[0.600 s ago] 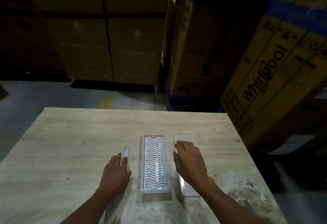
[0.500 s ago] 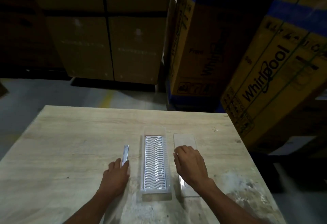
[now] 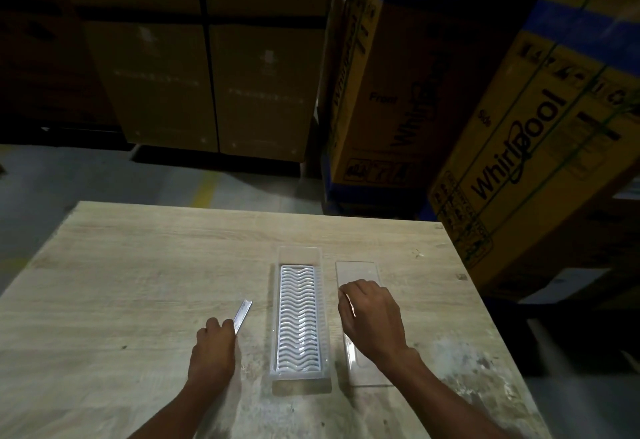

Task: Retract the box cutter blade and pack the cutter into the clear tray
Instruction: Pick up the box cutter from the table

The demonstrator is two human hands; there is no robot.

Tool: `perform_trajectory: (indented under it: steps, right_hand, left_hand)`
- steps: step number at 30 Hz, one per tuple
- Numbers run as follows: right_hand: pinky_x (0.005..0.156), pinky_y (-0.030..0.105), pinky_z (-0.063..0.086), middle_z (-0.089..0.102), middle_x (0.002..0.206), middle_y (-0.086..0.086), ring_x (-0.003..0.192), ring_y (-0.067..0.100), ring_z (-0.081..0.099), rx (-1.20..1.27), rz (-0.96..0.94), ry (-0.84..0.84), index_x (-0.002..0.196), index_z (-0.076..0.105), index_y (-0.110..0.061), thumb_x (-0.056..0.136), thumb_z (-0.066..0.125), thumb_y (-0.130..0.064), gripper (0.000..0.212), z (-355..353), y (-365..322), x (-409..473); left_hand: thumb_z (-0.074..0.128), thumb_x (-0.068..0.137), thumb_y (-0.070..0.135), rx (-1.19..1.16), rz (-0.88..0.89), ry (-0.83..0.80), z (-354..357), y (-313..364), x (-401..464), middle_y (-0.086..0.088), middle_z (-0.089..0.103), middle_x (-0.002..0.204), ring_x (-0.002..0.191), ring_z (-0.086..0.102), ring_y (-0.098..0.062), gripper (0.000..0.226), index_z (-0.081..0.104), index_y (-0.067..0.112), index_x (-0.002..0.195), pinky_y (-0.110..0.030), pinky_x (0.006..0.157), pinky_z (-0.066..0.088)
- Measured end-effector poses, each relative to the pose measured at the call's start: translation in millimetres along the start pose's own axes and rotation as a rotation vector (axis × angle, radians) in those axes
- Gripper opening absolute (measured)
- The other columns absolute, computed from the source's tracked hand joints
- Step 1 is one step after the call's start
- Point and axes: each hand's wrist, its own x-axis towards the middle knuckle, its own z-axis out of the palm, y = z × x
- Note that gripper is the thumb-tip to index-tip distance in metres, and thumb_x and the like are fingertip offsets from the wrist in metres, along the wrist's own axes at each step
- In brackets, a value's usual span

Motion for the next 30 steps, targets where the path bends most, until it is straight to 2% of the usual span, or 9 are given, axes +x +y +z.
perform_trajectory:
  steps: [5, 10, 14, 17, 20, 25, 27, 30]
  right_hand:
    - [0.06, 0.034, 0.053, 0.073, 0.079, 0.001, 0.07, 0.022, 0.068, 0.045, -0.028, 0.077, 0.085, 0.071, -0.016, 0.088, 0.064, -0.018, 0.008, -12, -6, 14]
    - [0.064, 0.033, 0.052, 0.075, 0.085, 0.002, 0.074, 0.02, 0.069, 0.094, -0.051, 0.183, 0.089, 0.073, -0.014, 0.091, 0.064, -0.02, 0.011, -36, -17, 34]
    - [0.07, 0.034, 0.055, 0.078, 0.093, 0.002, 0.083, 0.02, 0.071, 0.15, -0.05, 0.299, 0.097, 0.076, -0.013, 0.093, 0.064, -0.021, 0.015, -64, -26, 52]
    - [0.074, 0.033, 0.055, 0.078, 0.095, 0.004, 0.086, 0.02, 0.072, 0.173, -0.06, 0.38, 0.1, 0.077, -0.011, 0.095, 0.061, -0.021, 0.019, -83, -34, 62]
    - [0.075, 0.037, 0.057, 0.078, 0.094, 0.006, 0.086, 0.021, 0.072, 0.202, -0.07, 0.433, 0.099, 0.077, -0.01, 0.096, 0.062, -0.02, 0.019, -96, -39, 69]
    - [0.074, 0.04, 0.058, 0.078, 0.095, 0.008, 0.087, 0.023, 0.073, 0.24, -0.064, 0.485, 0.1, 0.077, -0.007, 0.095, 0.062, -0.02, 0.02, -106, -37, 75]
    - [0.074, 0.041, 0.059, 0.078, 0.096, 0.008, 0.089, 0.023, 0.073, 0.252, -0.061, 0.49, 0.101, 0.077, -0.007, 0.095, 0.064, -0.018, 0.018, -108, -36, 76]
    - [0.076, 0.041, 0.06, 0.078, 0.099, 0.008, 0.092, 0.022, 0.073, 0.279, -0.034, 0.473, 0.103, 0.076, -0.008, 0.094, 0.065, -0.017, 0.017, -112, -36, 76]
  left_hand:
    - [0.055, 0.087, 0.006, -0.223, -0.114, -0.033, 4, -5, 9, -0.017, 0.056, 0.106, 0.094, 0.063, -0.037, 0.024, 0.047, 0.004, 0.11, -0.041, 0.078, 0.05]
    - [0.063, 0.083, 0.011, -0.284, -0.141, -0.078, 3, -9, 8, -0.016, 0.058, 0.106, 0.097, 0.061, -0.034, 0.025, 0.041, 0.011, 0.095, -0.033, 0.073, 0.041]
    - [0.067, 0.08, 0.012, -0.355, -0.199, -0.057, 2, -10, 7, -0.012, 0.062, 0.097, 0.089, 0.06, -0.03, 0.021, 0.056, 0.005, 0.096, -0.032, 0.069, 0.041]
    - [0.072, 0.075, 0.01, -0.552, -0.289, 0.022, -4, -3, 4, -0.009, 0.068, 0.082, 0.076, 0.063, -0.028, 0.016, 0.065, 0.007, 0.088, -0.036, 0.069, 0.05]
    - [0.075, 0.076, 0.007, -0.77, -0.302, 0.099, -28, 15, 3, -0.008, 0.072, 0.077, 0.073, 0.067, -0.029, 0.014, 0.069, 0.009, 0.089, -0.036, 0.069, 0.051]
    - [0.079, 0.08, 0.015, -1.138, -0.209, 0.196, -102, 60, 6, -0.006, 0.076, 0.085, 0.077, 0.073, -0.025, 0.02, 0.072, 0.012, 0.098, -0.044, 0.079, 0.061]
    - [0.076, 0.084, 0.012, -1.272, -0.109, 0.214, -136, 82, -3, -0.004, 0.073, 0.082, 0.072, 0.069, -0.019, 0.016, 0.071, 0.011, 0.1, -0.038, 0.072, 0.06]
    - [0.072, 0.089, 0.013, -1.347, 0.082, 0.216, -181, 110, -22, -0.003, 0.072, 0.082, 0.071, 0.068, -0.014, 0.009, 0.07, 0.018, 0.096, -0.029, 0.067, 0.056]
